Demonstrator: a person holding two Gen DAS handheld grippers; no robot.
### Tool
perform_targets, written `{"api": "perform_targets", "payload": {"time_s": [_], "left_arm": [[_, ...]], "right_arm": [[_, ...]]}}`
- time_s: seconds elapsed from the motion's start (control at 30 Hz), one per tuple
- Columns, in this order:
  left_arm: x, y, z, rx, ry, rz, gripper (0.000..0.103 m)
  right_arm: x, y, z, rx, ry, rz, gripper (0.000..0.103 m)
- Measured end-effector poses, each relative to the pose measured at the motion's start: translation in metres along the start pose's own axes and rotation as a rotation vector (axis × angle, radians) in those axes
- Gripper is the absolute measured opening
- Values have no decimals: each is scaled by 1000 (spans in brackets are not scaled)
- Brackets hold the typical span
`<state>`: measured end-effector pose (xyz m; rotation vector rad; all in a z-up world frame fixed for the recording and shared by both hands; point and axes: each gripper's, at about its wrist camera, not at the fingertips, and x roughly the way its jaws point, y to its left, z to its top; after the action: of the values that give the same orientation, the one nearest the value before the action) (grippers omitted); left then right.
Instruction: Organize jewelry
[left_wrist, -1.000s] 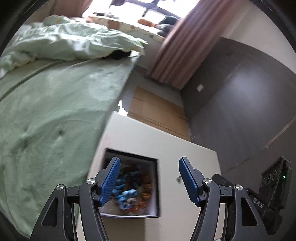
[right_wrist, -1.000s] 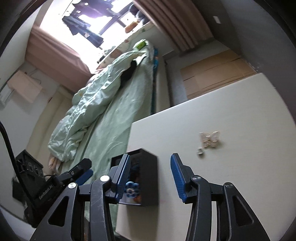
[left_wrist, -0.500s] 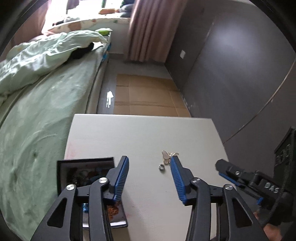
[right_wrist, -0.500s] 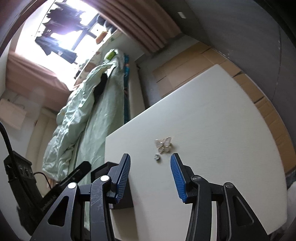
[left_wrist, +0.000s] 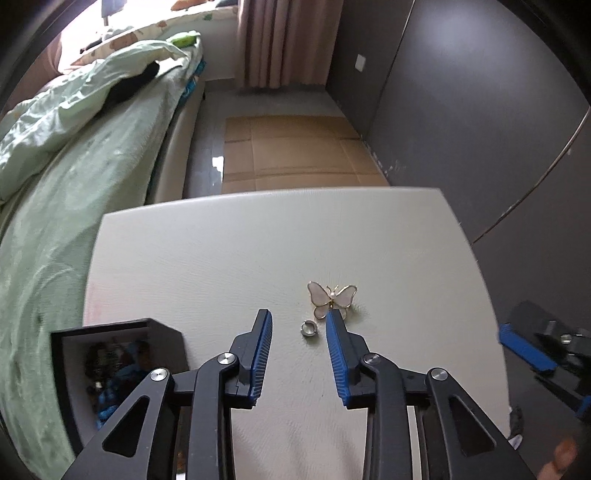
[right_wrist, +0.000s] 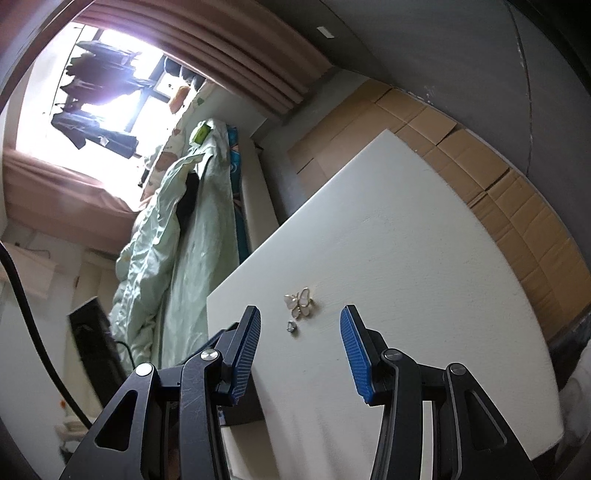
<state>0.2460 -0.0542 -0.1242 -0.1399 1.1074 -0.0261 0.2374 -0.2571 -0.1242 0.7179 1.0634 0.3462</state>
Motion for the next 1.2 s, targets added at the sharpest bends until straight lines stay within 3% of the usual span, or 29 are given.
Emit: {"api": "perform_targets", "payload": {"time_s": [0.2,0.57,0.67,0.77,0.9,1.2], "left_arm": [[18,-7,-1,13,27,20,29],[44,-11,-6,18,62,48,28],[44,-14,-5,24,49,55,24],[45,-15,-5,41,44,81,13],[42,-3,-3,5,56,32,12],[6,26,-1,-80,-4,-48,12]], "right_arm": [[-2,-14,0,36,2,-39,46],[0,-30,-2,108,12,-35,46],[2,-29,-2,106,18,-37,46],[5,-28,-2,106,21,-40,46],[10,-23,-4,96,30,-48,46],[35,-3,-9,6,63,-80,46]]}}
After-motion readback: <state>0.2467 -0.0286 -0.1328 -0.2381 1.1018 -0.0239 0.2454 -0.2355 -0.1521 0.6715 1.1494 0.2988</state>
